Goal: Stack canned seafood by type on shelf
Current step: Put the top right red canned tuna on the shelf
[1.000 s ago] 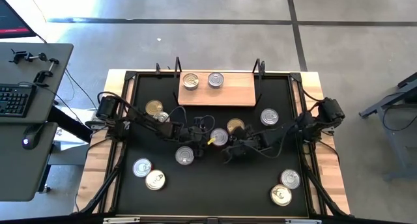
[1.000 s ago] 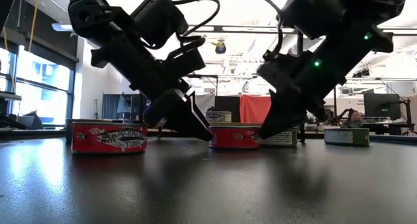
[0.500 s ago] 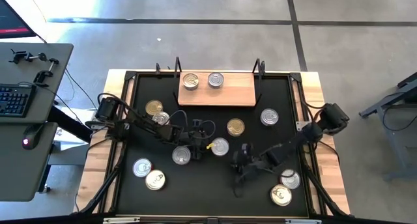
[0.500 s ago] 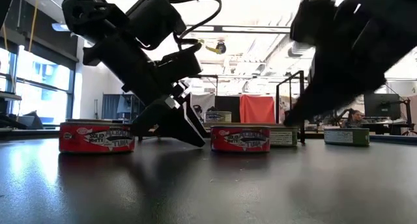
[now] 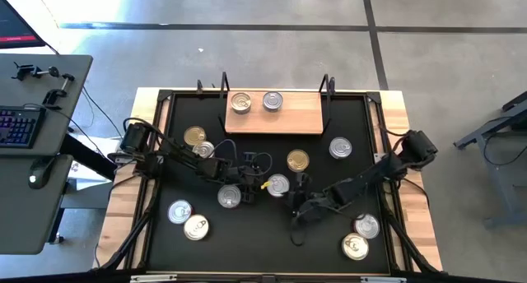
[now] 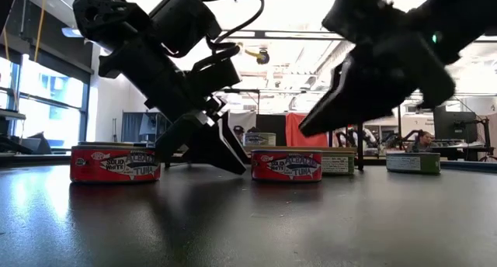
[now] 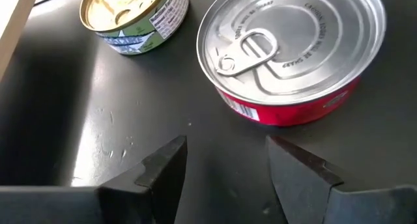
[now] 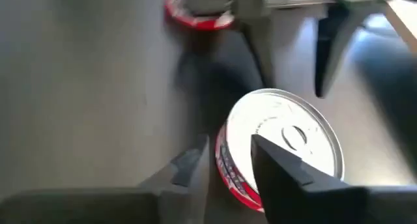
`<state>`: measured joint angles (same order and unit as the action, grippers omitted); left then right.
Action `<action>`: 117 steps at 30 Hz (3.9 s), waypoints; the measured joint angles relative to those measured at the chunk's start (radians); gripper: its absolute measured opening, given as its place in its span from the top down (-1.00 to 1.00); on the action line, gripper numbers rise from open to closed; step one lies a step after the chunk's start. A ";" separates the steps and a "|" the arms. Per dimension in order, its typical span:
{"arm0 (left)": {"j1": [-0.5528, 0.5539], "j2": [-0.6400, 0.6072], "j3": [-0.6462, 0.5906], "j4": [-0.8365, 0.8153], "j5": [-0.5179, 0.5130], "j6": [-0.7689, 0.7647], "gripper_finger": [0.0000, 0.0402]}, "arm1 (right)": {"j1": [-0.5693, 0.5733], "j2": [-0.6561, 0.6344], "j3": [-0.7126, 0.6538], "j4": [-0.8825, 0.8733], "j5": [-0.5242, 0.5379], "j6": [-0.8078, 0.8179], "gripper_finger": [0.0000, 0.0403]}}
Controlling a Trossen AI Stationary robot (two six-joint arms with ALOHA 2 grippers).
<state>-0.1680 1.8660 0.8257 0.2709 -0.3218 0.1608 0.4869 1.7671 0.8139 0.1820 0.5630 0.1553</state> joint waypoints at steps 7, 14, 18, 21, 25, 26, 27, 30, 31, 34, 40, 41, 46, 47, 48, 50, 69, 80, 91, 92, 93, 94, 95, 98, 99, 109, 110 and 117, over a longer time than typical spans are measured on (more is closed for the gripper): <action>0.000 -0.001 0.000 0.013 0.011 -0.002 0.01 | -0.046 0.090 0.002 0.016 0.030 -0.183 0.44; -0.027 -0.011 0.000 0.008 -0.008 0.008 0.01 | -0.028 0.114 0.003 0.011 0.109 -0.177 0.89; -0.062 -0.072 0.000 -0.054 -0.096 0.032 0.01 | -0.009 0.107 0.006 0.001 0.109 -0.147 0.95; -0.090 -0.138 0.000 -0.118 -0.170 0.032 0.01 | 0.009 0.109 0.040 -0.050 0.110 -0.133 0.94; -0.125 -0.228 0.000 -0.246 -0.244 0.011 0.01 | 0.029 0.112 0.129 -0.200 0.101 -0.133 0.99; -0.133 -0.252 0.000 -0.283 -0.261 -0.001 0.01 | 0.033 0.113 0.156 -0.251 0.094 -0.131 0.99; -0.143 -0.275 0.000 -0.331 -0.279 -0.018 0.01 | 0.037 0.113 0.182 -0.298 0.091 -0.122 0.98; -0.170 -0.340 0.000 -0.464 -0.337 -0.081 0.01 | 0.045 0.113 0.251 -0.426 0.093 -0.075 0.99; -0.179 -0.360 0.000 -0.509 -0.359 -0.105 0.01 | 0.047 0.113 0.271 -0.465 0.096 -0.061 0.99; -0.209 -0.411 0.000 -0.622 -0.429 -0.177 0.01 | 0.054 0.113 0.316 -0.576 0.123 -0.021 1.00; -0.263 -0.471 0.000 -0.794 -0.506 -0.294 0.01 | 0.082 0.113 0.375 -0.657 0.205 -0.021 1.00; -0.272 -0.477 0.000 -0.820 -0.516 -0.314 0.01 | 0.085 0.113 0.382 -0.661 0.210 -0.023 1.00; -0.320 -0.491 0.000 -0.945 -0.594 -0.434 0.01 | 0.082 0.113 0.408 -0.668 0.282 -0.071 1.00; -0.327 -0.492 0.000 -0.964 -0.609 -0.454 0.01 | 0.076 0.113 0.415 -0.669 0.302 -0.084 1.00; -0.334 -0.492 0.000 -0.977 -0.625 -0.473 0.01 | 0.066 0.113 0.424 -0.671 0.317 -0.089 1.00; -0.342 -0.492 0.000 -0.997 -0.656 -0.504 0.01 | 0.038 0.112 0.445 -0.675 0.327 -0.095 1.00; -0.346 -0.491 -0.046 -0.964 -0.710 -0.553 0.01 | -0.425 0.110 0.505 -0.802 0.338 -0.273 0.99; -0.359 -0.491 -0.106 -0.924 -0.704 -0.604 0.01 | -0.432 0.110 0.508 -0.742 -0.219 -0.301 0.97; -0.364 -0.491 -0.114 -0.888 -0.703 -0.560 0.01 | -0.483 0.189 0.506 -0.697 -0.222 -0.349 0.46; -0.364 -0.491 -0.114 -0.883 -0.703 -0.559 0.01 | -0.488 0.204 0.505 -0.693 -0.216 -0.360 0.45; -0.364 -0.491 -0.114 -0.880 -0.703 -0.559 0.01 | -0.492 0.219 0.505 -0.682 -0.202 -0.368 0.46; -0.364 -0.491 -0.114 -0.878 -0.703 -0.557 0.01 | -0.494 0.235 0.506 -0.671 -0.179 -0.374 0.48; -0.364 -0.491 -0.114 -0.874 -0.703 -0.550 0.01 | -0.494 0.245 0.507 -0.663 -0.157 -0.374 0.52; -0.364 -0.491 -0.114 -0.869 -0.703 -0.547 0.01 | -0.493 0.266 0.510 -0.662 -0.125 -0.373 0.72; -0.364 -0.491 -0.114 -0.867 -0.703 -0.547 0.01 | -0.492 0.272 0.511 -0.664 -0.125 -0.370 0.81; -0.364 -0.491 -0.114 -0.847 -0.701 -0.536 0.01 | -0.405 0.270 0.507 -0.693 -0.032 -0.333 0.98; -0.364 -0.491 -0.114 -0.846 -0.701 -0.533 0.01 | -0.390 0.270 0.507 -0.695 -0.021 -0.320 0.98; -0.364 -0.491 -0.114 -0.844 -0.701 -0.526 0.01 | -0.292 0.274 0.512 -0.792 0.109 -0.215 1.00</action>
<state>-0.5320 1.3750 0.7113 -0.5735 -1.0231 -0.3656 0.1954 2.0409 1.3258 -0.6098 0.6720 -0.0599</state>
